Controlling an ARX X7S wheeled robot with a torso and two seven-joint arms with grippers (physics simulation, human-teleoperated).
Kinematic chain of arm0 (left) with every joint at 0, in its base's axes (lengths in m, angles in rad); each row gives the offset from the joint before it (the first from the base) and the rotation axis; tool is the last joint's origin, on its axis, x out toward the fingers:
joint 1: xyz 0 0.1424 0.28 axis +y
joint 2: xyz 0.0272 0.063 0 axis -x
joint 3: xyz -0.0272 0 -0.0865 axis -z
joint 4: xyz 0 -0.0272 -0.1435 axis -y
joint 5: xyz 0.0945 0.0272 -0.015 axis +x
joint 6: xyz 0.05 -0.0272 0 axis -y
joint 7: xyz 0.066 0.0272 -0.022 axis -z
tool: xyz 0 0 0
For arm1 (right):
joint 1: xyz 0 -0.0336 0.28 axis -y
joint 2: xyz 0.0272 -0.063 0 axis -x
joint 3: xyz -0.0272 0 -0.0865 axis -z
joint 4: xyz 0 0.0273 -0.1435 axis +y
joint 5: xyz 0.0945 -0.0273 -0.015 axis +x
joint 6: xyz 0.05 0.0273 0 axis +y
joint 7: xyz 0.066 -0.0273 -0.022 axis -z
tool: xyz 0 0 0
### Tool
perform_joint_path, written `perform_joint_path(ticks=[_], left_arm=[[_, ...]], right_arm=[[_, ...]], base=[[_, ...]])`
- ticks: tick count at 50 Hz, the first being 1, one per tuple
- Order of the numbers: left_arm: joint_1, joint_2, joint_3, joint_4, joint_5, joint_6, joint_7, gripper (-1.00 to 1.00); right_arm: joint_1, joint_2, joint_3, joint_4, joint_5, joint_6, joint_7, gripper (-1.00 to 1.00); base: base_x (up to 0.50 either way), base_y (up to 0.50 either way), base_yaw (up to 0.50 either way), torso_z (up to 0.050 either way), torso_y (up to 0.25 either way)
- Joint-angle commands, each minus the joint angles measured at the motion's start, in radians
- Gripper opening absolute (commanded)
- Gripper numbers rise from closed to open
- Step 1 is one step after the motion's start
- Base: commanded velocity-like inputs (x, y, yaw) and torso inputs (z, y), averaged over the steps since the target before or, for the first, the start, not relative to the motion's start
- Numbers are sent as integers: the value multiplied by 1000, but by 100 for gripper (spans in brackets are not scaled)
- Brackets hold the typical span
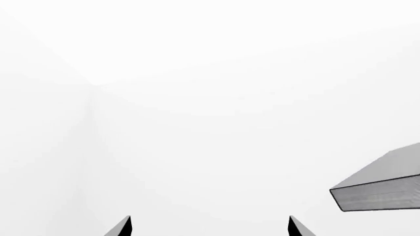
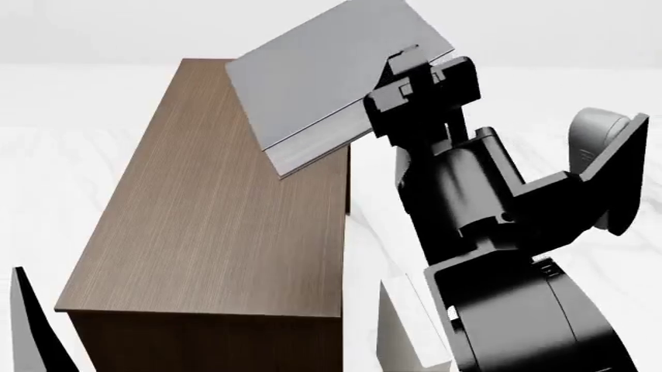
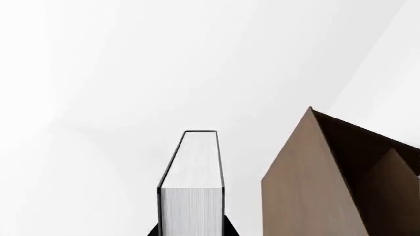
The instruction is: Pick up the book in the middle and place it on the cabinet shelf.
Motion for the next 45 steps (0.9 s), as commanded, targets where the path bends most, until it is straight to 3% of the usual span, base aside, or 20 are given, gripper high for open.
perform_joint_path(ticks=[1,45], left_arm=[[8,16,-23,6,7,6,19,100],[5,6,-18,-12,0,18,8,100]], right_arm=[[-7,-50,14,-36,39,-15,-52,-100],[83,-82,-166,71,-40,-17,-93,-100]], base=[[0,0,0,0,0],[0,0,0,0,1]])
